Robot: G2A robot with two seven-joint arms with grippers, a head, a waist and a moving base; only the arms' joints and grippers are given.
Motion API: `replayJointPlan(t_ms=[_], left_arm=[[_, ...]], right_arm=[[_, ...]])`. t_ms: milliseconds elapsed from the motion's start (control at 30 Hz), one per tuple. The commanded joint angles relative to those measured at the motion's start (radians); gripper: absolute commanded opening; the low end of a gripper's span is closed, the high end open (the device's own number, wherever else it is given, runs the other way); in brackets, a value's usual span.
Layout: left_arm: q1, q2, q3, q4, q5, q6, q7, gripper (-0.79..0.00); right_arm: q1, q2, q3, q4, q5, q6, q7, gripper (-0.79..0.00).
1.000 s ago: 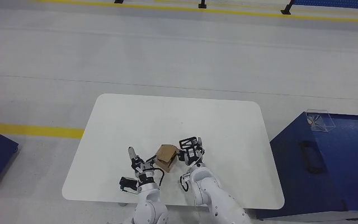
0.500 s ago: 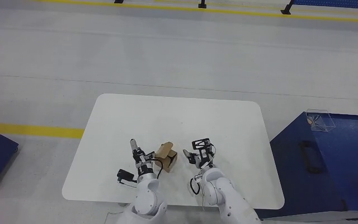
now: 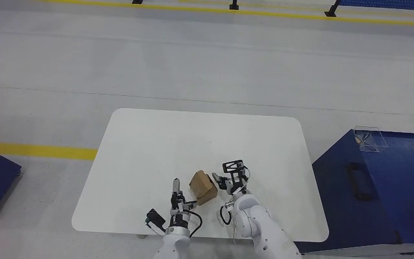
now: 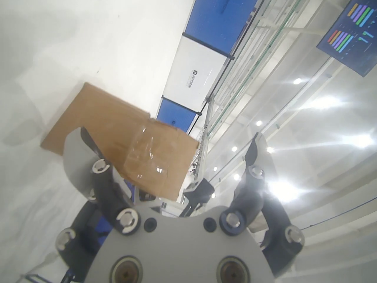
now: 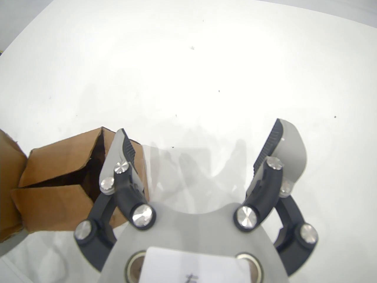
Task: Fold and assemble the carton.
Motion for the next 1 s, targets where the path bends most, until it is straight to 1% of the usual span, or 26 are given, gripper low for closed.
replayJointPlan(t_ms=[0, 33, 67, 267, 333, 367, 433, 500, 533, 600, 633, 900, 967], left_arm=[[0.011, -0.001, -0.028, -0.034, -0.02, -0.034, 0.031, 0.0], [0.016, -0.004, -0.032, -0.043, -0.058, -0.046, 0.032, 0.0], [0.017, -0.008, -0.045, -0.059, -0.119, -0.077, 0.055, 0.0], [0.017, -0.008, -0.045, -0.059, -0.119, -0.077, 0.055, 0.0], [0.016, -0.008, -0.047, -0.061, -0.117, -0.073, 0.045, 0.0], [0.01, -0.005, -0.052, -0.064, -0.089, -0.05, 0.009, 0.0], [0.002, 0.009, -0.064, -0.067, 0.045, 0.039, -0.081, 0.0], [0.004, 0.021, -0.089, -0.092, 0.131, 0.12, -0.139, 0.0], [0.004, 0.028, -0.103, -0.094, 0.173, 0.194, -0.171, 0.0], [-0.021, 0.042, -0.12, -0.077, 0.31, 0.397, -0.226, 0.0], [-0.037, 0.046, -0.124, -0.073, 0.369, 0.446, -0.229, 0.0], [-0.037, 0.046, -0.124, -0.073, 0.369, 0.446, -0.229, 0.0], [-0.037, 0.046, -0.122, -0.072, 0.372, 0.446, -0.235, 0.0]], right_arm=[[0.0, 0.0, 0.0, 0.0, 0.0, 0.0, 0.0, 0.0], [0.0, 0.0, 0.0, 0.0, 0.0, 0.0, 0.0, 0.0], [0.0, 0.0, 0.0, 0.0, 0.0, 0.0, 0.0, 0.0], [0.0, 0.0, 0.0, 0.0, 0.0, 0.0, 0.0, 0.0], [-0.004, -0.001, -0.001, -0.001, -0.014, 0.02, -0.015, 0.0], [-0.007, -0.003, -0.005, -0.002, -0.026, 0.048, -0.028, 0.0], [-0.009, -0.007, -0.009, -0.009, -0.003, 0.068, -0.013, 0.0], [-0.003, -0.009, 0.003, -0.021, 0.006, 0.09, 0.004, 0.0], [-0.004, -0.009, 0.008, -0.031, 0.016, 0.089, 0.014, 0.0], [-0.01, -0.008, 0.022, -0.058, 0.036, 0.072, 0.025, 0.0], [-0.017, -0.007, 0.031, -0.073, 0.059, 0.058, 0.024, 0.0], [-0.023, -0.007, 0.036, -0.08, 0.073, 0.047, 0.022, 0.0], [-0.028, -0.005, 0.037, -0.079, 0.056, 0.039, 0.018, 0.0]])
